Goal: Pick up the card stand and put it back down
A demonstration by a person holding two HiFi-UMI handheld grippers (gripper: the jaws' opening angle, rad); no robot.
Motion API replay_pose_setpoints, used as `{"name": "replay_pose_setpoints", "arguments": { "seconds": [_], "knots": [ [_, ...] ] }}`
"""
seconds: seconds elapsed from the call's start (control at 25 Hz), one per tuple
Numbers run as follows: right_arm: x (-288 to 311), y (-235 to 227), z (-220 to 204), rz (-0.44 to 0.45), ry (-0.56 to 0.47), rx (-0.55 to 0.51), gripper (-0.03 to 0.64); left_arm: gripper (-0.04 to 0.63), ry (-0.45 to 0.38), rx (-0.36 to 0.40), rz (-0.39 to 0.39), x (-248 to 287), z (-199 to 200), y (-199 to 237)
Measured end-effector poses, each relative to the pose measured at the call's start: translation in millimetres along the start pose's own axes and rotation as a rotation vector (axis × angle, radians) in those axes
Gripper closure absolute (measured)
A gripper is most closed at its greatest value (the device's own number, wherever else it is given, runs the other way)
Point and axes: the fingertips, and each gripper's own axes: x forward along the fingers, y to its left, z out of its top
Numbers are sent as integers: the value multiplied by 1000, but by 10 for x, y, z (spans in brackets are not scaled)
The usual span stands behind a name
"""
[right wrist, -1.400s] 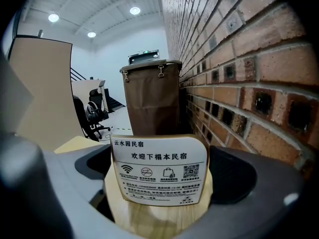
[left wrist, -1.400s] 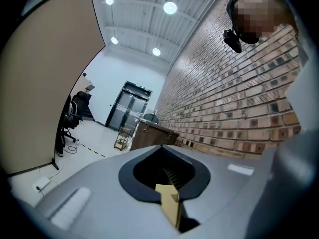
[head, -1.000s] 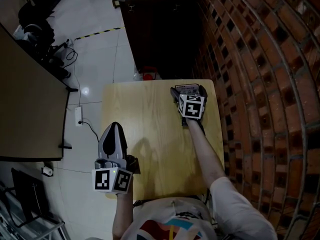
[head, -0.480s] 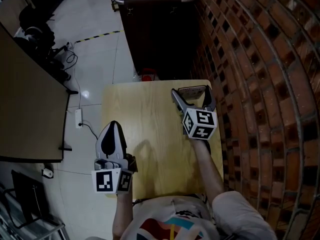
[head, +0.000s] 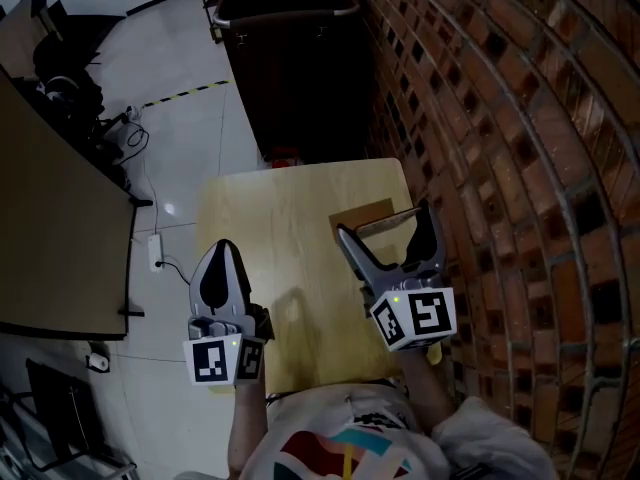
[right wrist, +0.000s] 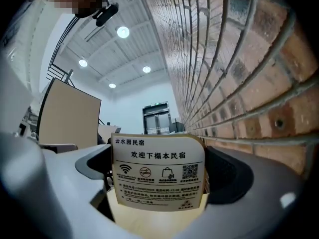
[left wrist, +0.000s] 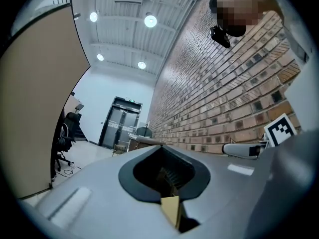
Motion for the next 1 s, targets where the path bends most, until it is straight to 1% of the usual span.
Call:
{"name": "replay_pose_setpoints", "arguments": {
  "seconds": [0.08,0.2,0.4,0.6,0.72,0.84,1.0],
  "knots": [
    [-144,65,59,16,-10,-12,43,589,-10,3,-21,-7,35,-112],
    [-305,80,151,6,-34,-12,43,589,-28,22,-58,-28,114,-276],
    [-392,100,269,2,-61,0,43,589,-49,34,-89,-96,207,-406],
    [-420,142,321,17,-67,8,43,589,-60,31,-90,-130,244,-448],
    [-425,163,335,23,-71,11,43,589,-52,21,-96,-128,230,-449],
    [-428,192,361,27,-78,12,43,591,-48,37,-83,-145,229,-427],
    [-427,208,385,28,-86,11,43,589,-82,5,-93,-155,282,-398]
  ]
}}
